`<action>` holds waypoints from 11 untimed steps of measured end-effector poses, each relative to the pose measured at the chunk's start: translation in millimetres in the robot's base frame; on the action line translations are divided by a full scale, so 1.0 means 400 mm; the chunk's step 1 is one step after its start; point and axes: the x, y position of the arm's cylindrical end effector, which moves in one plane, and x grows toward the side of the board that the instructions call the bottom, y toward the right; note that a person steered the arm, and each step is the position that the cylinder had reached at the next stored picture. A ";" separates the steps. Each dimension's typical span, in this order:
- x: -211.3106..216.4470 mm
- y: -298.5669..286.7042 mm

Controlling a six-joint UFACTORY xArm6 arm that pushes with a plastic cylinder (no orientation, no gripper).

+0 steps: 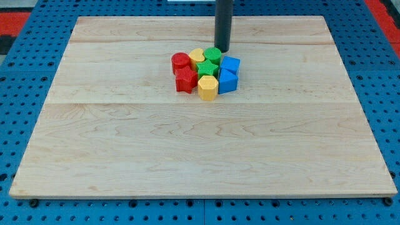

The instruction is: Push the yellow hexagon into the group of blocks

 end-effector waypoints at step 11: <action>0.270 -0.172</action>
